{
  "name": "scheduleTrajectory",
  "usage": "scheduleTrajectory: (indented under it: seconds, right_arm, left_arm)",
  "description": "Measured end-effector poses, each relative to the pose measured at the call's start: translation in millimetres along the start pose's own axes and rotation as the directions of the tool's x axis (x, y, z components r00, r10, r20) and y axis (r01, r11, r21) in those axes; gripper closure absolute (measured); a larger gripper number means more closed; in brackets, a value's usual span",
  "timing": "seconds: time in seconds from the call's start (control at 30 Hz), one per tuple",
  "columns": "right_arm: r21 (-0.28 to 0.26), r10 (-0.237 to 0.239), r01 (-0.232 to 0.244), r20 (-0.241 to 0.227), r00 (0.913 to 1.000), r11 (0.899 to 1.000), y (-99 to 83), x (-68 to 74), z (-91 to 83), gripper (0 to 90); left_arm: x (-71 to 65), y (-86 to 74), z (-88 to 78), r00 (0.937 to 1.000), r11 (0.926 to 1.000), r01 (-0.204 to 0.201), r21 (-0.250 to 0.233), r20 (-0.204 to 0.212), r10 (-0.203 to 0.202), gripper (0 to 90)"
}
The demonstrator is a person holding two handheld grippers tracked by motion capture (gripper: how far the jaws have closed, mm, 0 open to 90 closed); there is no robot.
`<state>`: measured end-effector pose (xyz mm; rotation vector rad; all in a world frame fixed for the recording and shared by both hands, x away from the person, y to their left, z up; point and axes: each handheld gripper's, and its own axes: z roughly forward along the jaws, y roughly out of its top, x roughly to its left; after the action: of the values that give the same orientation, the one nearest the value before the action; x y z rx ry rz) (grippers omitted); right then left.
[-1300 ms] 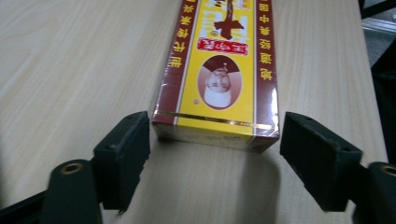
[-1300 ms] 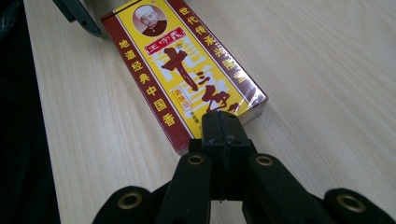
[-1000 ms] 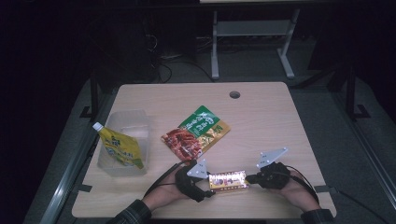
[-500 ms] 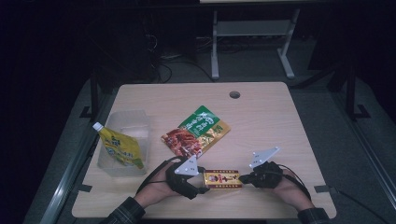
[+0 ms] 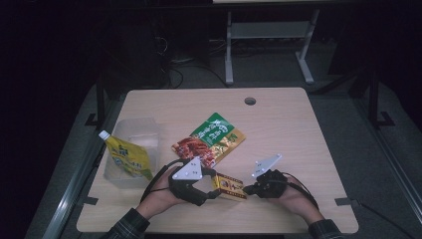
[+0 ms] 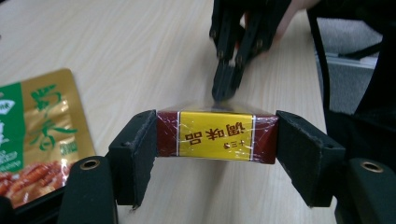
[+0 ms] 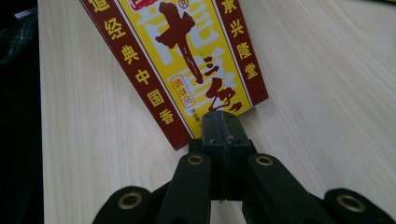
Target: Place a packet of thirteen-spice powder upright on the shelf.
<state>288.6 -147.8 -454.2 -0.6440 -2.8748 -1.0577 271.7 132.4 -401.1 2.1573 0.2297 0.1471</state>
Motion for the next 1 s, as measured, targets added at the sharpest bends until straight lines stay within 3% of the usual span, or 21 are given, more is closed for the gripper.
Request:
scheduleTrajectory:
  seconds: [0.07,0.27,0.67,1.0]
  right_arm:
    - [-0.001,-0.03,0.03,0.001,0.9995,1.0,2.2,-1.5,3.3,90.0]
    - [0.006,-0.028,0.028,-0.014,0.9995,1.0,10.0,0.2,12.3,90.0]
    - [0.021,-0.095,0.095,-0.03,0.9951,0.995,25.5,4.3,30.8,90.0]
    - [0.003,-0.075,0.075,-0.012,0.9971,0.997,23.4,2.4,23.4,90.0]
  left_arm:
    - [1.3,2.8,-1.2,1.0,0.9998,0.008,-0.017,-0.003,-0.008,31.7]
    - [4.0,14.6,-0.9,0.9999,0.9988,0.01,-0.047,0.002,-0.01,31.9]
    - [8.2,28.1,9.9,0.9993,0.9974,0.018,-0.069,0.032,-0.016,32.0]
    - [8.4,27.3,5.3,0.9982,0.9949,0.048,-0.088,0.041,-0.044,29.5]
